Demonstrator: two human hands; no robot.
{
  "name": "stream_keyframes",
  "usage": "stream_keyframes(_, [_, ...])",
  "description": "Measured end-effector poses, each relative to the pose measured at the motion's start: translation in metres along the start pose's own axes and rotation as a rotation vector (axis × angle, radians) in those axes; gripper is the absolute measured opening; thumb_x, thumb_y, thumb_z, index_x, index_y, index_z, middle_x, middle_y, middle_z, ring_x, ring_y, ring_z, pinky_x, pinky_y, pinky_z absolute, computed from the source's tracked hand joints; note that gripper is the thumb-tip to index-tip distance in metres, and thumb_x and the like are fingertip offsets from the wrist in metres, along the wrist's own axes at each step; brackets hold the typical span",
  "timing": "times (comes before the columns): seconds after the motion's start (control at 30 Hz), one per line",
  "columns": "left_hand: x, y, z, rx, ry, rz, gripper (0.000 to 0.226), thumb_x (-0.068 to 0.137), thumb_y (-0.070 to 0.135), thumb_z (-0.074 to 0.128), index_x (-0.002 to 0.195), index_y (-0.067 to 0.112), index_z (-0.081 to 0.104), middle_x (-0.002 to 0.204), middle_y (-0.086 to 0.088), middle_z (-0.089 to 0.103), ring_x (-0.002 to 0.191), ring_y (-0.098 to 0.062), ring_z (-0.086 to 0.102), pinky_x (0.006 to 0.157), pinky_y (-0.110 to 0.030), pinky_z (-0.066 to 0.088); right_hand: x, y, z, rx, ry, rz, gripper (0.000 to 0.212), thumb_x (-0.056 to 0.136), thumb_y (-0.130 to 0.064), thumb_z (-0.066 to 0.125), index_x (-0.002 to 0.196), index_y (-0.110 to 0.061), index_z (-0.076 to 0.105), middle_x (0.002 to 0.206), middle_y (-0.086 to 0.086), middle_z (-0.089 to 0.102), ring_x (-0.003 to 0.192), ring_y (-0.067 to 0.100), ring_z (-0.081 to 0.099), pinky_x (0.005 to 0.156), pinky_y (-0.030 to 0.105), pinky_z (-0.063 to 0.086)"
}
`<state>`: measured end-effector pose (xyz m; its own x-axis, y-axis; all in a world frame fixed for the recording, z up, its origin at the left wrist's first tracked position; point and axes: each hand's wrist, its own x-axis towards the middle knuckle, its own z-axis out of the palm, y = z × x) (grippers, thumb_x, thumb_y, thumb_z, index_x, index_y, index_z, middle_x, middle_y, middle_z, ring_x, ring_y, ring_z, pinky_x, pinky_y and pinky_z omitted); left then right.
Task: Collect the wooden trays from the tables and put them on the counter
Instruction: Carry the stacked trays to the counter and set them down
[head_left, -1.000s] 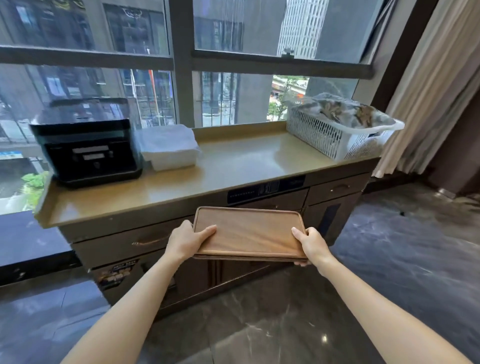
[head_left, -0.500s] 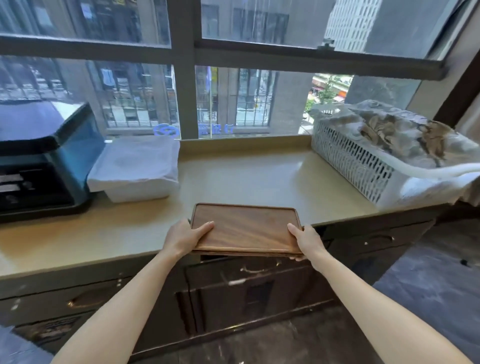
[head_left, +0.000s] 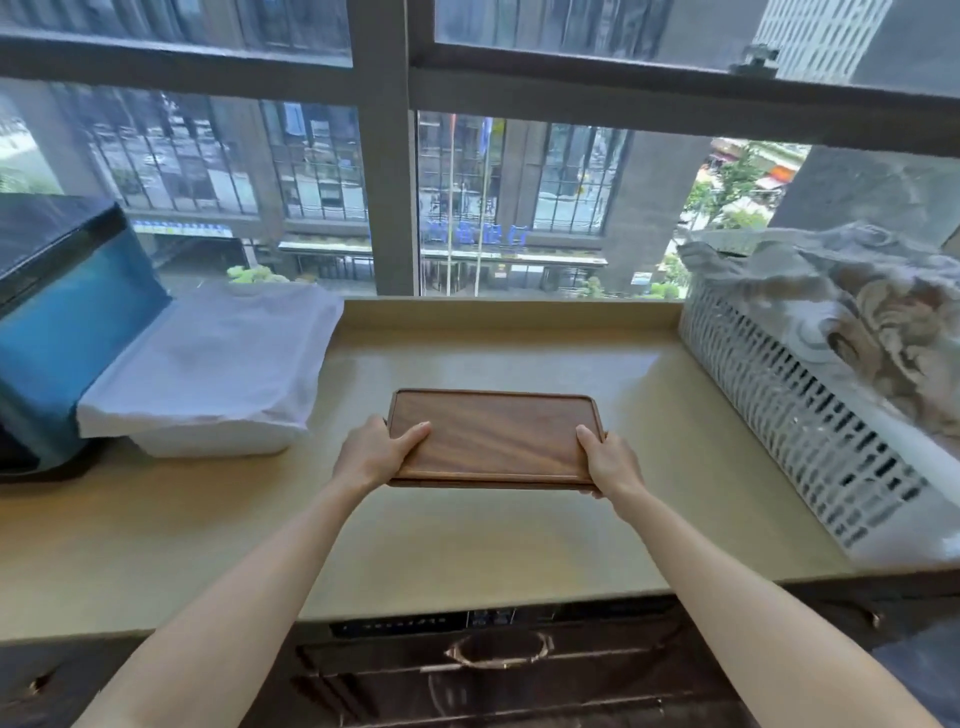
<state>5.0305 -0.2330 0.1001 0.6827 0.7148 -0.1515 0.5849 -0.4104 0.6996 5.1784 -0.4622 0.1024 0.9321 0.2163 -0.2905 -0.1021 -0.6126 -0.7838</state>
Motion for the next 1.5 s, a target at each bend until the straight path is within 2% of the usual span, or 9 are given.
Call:
stream_keyframes(0.13, [0.052, 0.009, 0.01, 0.023, -0.019, -0.019, 0.053, 0.076, 0.059, 0.054, 0.085, 0.007, 0.049, 0.088, -0.011, 0.06, 0.08, -0.029, 0.054, 0.063, -0.036, 0.04, 0.048, -0.017, 0.011, -0.044, -0.011, 0.007, 0.036, 0.093, -0.038, 0.042, 0.098, -0.003, 0.049, 0.095, 0.016, 0.054, 0.061, 0.025, 0.051, 0.039, 0.025, 0.038])
stream_keyframes(0.3, [0.113, 0.013, 0.017, 0.052, -0.025, -0.038, 0.056, 0.077, 0.06, 0.053, 0.091, 0.005, 0.051, 0.086, -0.008, 0.057, 0.079, -0.028, 0.052, 0.064, -0.035, 0.039, 0.106, -0.043, 0.03, -0.134, -0.044, -0.01, 0.044, 0.094, -0.037, 0.04, 0.109, 0.003, 0.048, 0.094, 0.015, 0.05, 0.058, 0.023, 0.049, 0.049, 0.033, 0.043])
stream_keyframes(0.4, [0.147, 0.013, 0.021, 0.079, -0.027, -0.052, 0.059, 0.077, 0.061, 0.052, 0.093, 0.004, 0.052, 0.089, -0.011, 0.06, 0.078, -0.028, 0.053, 0.063, -0.035, 0.039, 0.138, -0.052, 0.044, -0.162, -0.055, -0.016, 0.044, 0.094, -0.037, 0.039, 0.107, 0.004, 0.048, 0.098, 0.017, 0.051, 0.085, 0.035, 0.057, 0.068, 0.041, 0.049])
stream_keyframes(0.5, [0.176, 0.014, 0.027, 0.102, -0.032, -0.059, 0.061, 0.077, 0.061, 0.051, 0.093, 0.003, 0.054, 0.094, -0.015, 0.063, 0.079, -0.029, 0.053, 0.063, -0.035, 0.038, 0.167, -0.055, 0.055, -0.184, -0.029, -0.002, 0.049, 0.095, -0.036, 0.041, 0.115, 0.008, 0.049, 0.118, 0.027, 0.056, 0.112, 0.039, 0.053, 0.088, 0.039, 0.043])
stream_keyframes(0.67, [0.214, 0.02, 0.04, 0.159, -0.063, -0.06, 0.062, 0.079, 0.061, 0.048, 0.091, 0.001, 0.06, 0.097, -0.018, 0.067, 0.09, -0.035, 0.059, 0.072, -0.037, 0.044, 0.201, -0.06, 0.06, -0.167, 0.003, 0.014, 0.047, 0.092, -0.038, 0.045, 0.109, 0.004, 0.057, 0.117, 0.024, 0.06, 0.109, 0.036, 0.055, 0.08, 0.035, 0.04])
stream_keyframes(0.83, [0.236, 0.023, 0.051, 0.227, -0.05, -0.053, 0.06, 0.082, 0.059, 0.046, 0.097, 0.002, 0.053, 0.104, -0.02, 0.065, 0.097, -0.037, 0.058, 0.071, -0.036, 0.041, 0.23, -0.064, 0.064, -0.17, 0.029, 0.001, 0.041, 0.09, -0.04, 0.048, 0.097, -0.002, 0.06, 0.112, 0.022, 0.064, 0.105, 0.035, 0.057, 0.072, 0.03, 0.035])
stream_keyframes(1.07, [0.25, 0.031, 0.054, 0.391, -0.047, -0.05, 0.063, 0.086, 0.058, 0.038, 0.106, 0.0, 0.049, 0.11, -0.022, 0.063, 0.101, -0.038, 0.057, 0.067, -0.035, 0.038, 0.252, -0.074, 0.067, -0.228, 0.03, -0.025, 0.048, 0.091, -0.041, 0.046, 0.109, 0.002, 0.059, 0.117, 0.023, 0.061, 0.109, 0.036, 0.054, 0.082, 0.035, 0.041])
stream_keyframes(1.3, [0.263, 0.041, 0.047, 0.364, -0.116, -0.14, 0.067, 0.087, 0.056, 0.039, 0.119, -0.003, 0.043, 0.124, -0.022, 0.054, 0.114, -0.037, 0.051, 0.083, -0.039, 0.043, 0.256, -0.08, 0.071, -0.372, 0.021, -0.068, 0.05, 0.091, -0.042, 0.043, 0.108, 0.002, 0.058, 0.118, 0.022, 0.059, 0.112, 0.036, 0.052, 0.088, 0.038, 0.043])
stream_keyframes(1.5, [0.26, 0.05, 0.048, 0.341, -0.05, -0.156, 0.065, 0.086, 0.05, 0.047, 0.118, -0.007, 0.045, 0.123, -0.025, 0.053, 0.114, -0.038, 0.049, 0.089, -0.041, 0.043, 0.257, -0.089, 0.07, -0.466, -0.033, -0.075, 0.053, 0.094, -0.039, 0.041, 0.121, 0.005, 0.05, 0.128, 0.026, 0.051, 0.124, 0.038, 0.042, 0.1, 0.041, 0.037])
